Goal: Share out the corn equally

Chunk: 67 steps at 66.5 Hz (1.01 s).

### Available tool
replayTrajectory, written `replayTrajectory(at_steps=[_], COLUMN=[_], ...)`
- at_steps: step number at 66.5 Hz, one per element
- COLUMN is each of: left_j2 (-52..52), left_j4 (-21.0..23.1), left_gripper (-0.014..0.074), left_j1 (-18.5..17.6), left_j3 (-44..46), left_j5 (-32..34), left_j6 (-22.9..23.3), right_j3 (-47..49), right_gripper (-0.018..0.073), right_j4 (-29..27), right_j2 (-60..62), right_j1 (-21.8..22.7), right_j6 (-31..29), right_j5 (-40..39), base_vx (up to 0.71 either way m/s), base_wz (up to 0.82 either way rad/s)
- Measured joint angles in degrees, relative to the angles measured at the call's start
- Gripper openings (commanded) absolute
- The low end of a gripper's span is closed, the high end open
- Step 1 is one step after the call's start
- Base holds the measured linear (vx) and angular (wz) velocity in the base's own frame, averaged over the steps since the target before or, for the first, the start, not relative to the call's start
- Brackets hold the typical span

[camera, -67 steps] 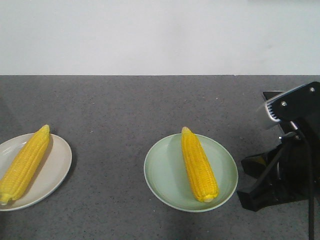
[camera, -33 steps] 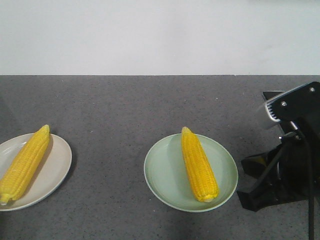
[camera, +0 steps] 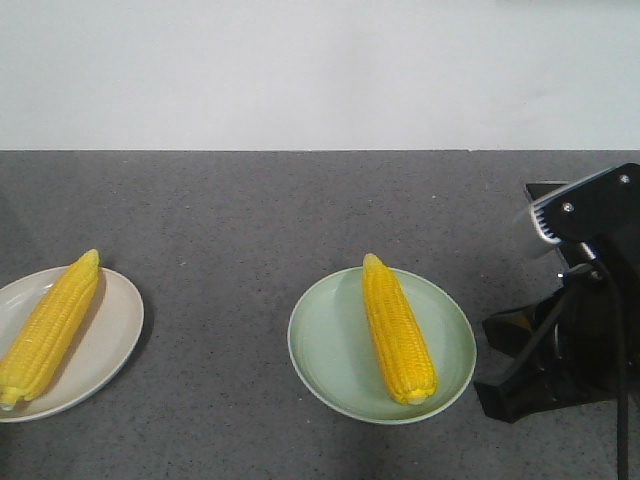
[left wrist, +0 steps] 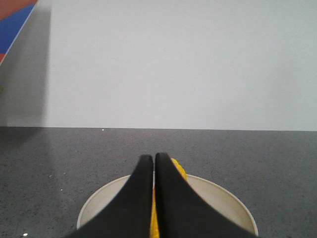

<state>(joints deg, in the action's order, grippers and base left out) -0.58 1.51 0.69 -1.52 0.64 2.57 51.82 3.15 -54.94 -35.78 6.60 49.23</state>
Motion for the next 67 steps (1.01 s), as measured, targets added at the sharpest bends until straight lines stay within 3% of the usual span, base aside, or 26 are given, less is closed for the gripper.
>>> replayTrajectory(at_steps=[16, 30, 39, 54, 67], left_j2=[-0.02, -0.02, -0.02, -0.02, -0.02], left_j4=[0.0, 0.0, 0.0, 0.0, 0.0], left_gripper=[-0.0006, -0.0006, -0.0006, -0.0006, -0.0006], left_j1=[0.0, 0.0, 0.0, 0.0, 0.0], left_j3=[0.0, 0.0, 0.0, 0.0, 0.0], left_j5=[0.0, 0.0, 0.0, 0.0, 0.0], left_j6=[0.0, 0.0, 0.0, 0.0, 0.0], right_j3=[0.0, -3.78, -11.94, -28.98, -40.51], right_gripper=[-0.0008, -0.0003, -0.0003, -0.0003, -0.0003], right_j4=[0.17, -0.06, -0.71, -1.76, -3.15], right_j2=[2.58, 11.76, 19.78, 35.21, 45.52], right_j1=[1.05, 10.59, 17.66, 27.92, 33.37], right_j6=[-0.06, -5.74, -9.67, -10.17, -10.17], right_j5=[0.69, -1.45, -7.91, -22.09, -32.15], base_vx=[0.0, 0.0, 0.0, 0.0, 0.0], base_wz=[0.0, 0.0, 0.0, 0.0, 0.0])
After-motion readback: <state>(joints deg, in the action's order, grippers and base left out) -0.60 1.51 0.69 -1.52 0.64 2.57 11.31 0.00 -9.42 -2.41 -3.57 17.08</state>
